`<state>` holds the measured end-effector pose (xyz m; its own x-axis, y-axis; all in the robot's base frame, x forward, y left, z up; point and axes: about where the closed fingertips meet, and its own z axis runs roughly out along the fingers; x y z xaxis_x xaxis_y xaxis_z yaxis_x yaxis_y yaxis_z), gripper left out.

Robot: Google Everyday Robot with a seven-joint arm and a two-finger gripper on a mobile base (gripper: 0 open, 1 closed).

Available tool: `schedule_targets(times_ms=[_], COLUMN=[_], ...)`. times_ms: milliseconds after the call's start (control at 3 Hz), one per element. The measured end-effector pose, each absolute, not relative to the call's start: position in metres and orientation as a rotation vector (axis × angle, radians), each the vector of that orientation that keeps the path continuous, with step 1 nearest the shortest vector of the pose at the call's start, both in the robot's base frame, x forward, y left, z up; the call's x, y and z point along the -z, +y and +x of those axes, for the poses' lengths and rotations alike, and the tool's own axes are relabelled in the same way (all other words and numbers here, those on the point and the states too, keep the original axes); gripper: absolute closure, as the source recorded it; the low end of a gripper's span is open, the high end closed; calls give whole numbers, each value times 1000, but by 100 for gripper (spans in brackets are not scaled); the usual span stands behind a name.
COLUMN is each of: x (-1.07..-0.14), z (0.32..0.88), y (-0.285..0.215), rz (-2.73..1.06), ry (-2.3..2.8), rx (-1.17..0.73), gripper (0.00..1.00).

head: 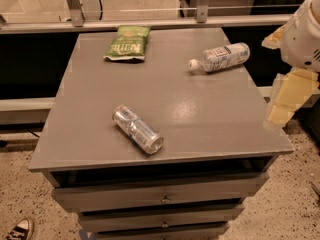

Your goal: Place blue plastic bottle upright

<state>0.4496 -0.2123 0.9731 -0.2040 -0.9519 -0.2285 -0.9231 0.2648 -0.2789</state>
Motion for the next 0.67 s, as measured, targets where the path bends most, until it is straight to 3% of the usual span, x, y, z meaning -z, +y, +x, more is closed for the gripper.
schedule_targets(times_ms=[667], x=[-958], z=[549], y=[-192], rz=[-1604], ry=[2014], rx=[135], gripper=[0])
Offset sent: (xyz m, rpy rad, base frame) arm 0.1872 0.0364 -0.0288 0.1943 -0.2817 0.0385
